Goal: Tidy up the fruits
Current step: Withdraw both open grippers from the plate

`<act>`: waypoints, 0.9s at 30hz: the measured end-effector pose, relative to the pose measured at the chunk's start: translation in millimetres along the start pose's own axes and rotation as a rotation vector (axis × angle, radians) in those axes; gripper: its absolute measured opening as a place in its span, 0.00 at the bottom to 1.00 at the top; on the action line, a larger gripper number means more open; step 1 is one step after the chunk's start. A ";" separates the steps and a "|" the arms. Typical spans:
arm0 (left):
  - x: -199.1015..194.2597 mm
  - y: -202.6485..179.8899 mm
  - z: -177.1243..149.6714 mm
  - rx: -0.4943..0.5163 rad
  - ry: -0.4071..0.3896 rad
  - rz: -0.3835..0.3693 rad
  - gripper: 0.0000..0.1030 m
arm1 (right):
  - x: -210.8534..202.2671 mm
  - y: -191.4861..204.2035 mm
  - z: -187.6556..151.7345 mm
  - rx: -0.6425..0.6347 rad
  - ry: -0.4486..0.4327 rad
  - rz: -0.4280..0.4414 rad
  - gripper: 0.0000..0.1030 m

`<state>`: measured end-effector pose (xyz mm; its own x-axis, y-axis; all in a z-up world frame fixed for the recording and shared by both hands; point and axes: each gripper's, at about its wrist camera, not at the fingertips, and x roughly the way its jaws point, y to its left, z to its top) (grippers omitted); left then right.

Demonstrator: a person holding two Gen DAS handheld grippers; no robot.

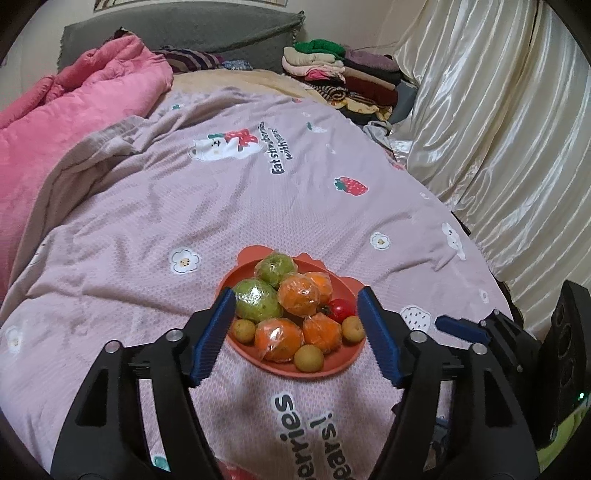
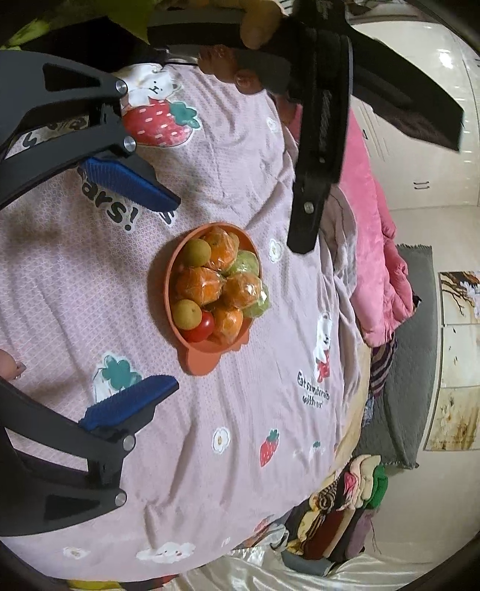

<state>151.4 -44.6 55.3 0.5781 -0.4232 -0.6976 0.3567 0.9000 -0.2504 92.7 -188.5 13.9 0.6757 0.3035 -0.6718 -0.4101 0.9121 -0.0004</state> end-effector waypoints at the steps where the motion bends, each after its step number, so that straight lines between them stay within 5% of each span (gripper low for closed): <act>1: -2.6 0.0 -1.5 0.001 -0.003 0.005 0.61 | -2.2 0.3 0.3 0.002 -0.002 -0.004 0.88; 19: -48.3 4.0 -46.6 -0.023 -0.044 0.075 0.90 | -31.2 7.3 -5.1 0.029 -0.022 -0.063 0.96; 27: -51.8 2.8 -70.6 -0.047 -0.034 0.086 0.90 | -36.8 6.2 -11.2 0.062 -0.027 -0.081 0.96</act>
<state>70.7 -12.8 43.3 0.6296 -0.3470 -0.6952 0.2703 0.9367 -0.2228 58.5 -197.0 30.3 0.7218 0.2351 -0.6510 -0.3157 0.9488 -0.0074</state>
